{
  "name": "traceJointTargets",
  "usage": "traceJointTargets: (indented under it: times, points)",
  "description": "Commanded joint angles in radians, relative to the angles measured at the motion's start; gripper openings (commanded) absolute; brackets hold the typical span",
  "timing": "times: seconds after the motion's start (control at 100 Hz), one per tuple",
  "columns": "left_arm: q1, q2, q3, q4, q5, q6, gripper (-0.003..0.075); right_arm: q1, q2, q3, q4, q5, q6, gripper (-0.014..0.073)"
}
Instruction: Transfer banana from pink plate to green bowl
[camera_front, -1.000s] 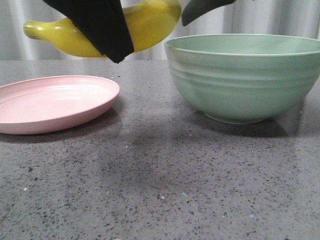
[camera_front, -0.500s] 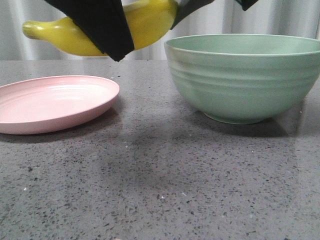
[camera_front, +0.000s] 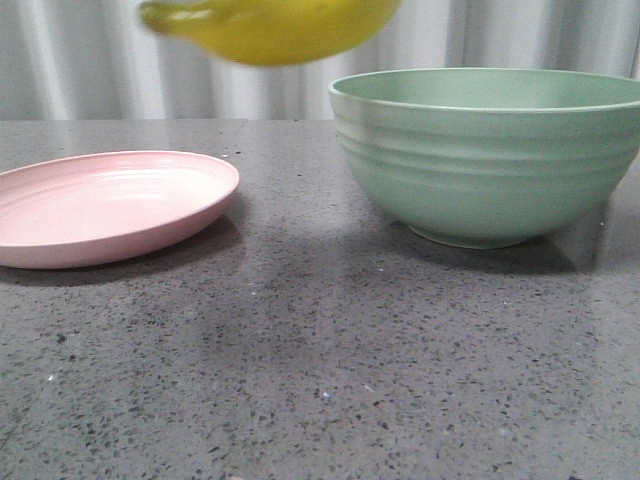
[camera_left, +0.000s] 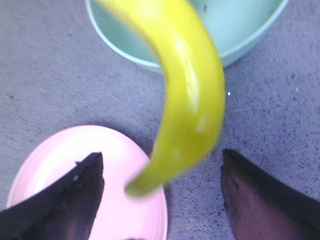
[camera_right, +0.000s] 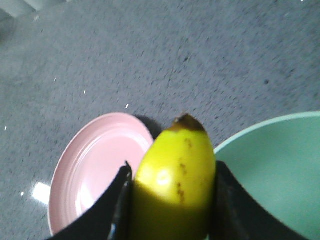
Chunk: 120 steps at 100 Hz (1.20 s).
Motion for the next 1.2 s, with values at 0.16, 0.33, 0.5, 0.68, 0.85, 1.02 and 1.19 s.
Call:
traceJointTargets:
  times: [0.16,0.33,0.5,0.68,0.85,1.02,1.19]
  points:
    - [-0.005,-0.054,-0.045,0.005,-0.041,-0.021,0.0463,-0.145,-0.095,-0.033,-0.138,-0.067,-0.013,-0.0071]
    - [-0.005,-0.054,-0.045,0.005,-0.041,-0.023,0.0463,-0.153,-0.093,-0.033,-0.313,-0.065,-0.013,-0.0071]
    - [-0.005,-0.054,-0.045,0.005,-0.043,-0.028,0.0463,-0.153,-0.062,-0.031,-0.333,-0.059,-0.013,-0.0032]
    - [-0.005,-0.054,-0.045,0.003,-0.043,-0.039,0.0463,-0.153,-0.012,-0.031,-0.356,-0.017,-0.013,0.0211]
    - [-0.005,-0.054,-0.045,0.007,-0.045,-0.039,0.0463,-0.153,0.011,-0.031,-0.356,-0.006,-0.013,0.0333]
    - [-0.005,-0.054,-0.045,0.007,-0.045,-0.039,0.0463,-0.153,0.009,-0.031,-0.363,-0.016,-0.013,0.0333]
    - [-0.005,-0.054,-0.045,0.009,-0.045,-0.057,0.0426,-0.153,-0.022,-0.031,-0.427,-0.018,-0.013,0.0333]
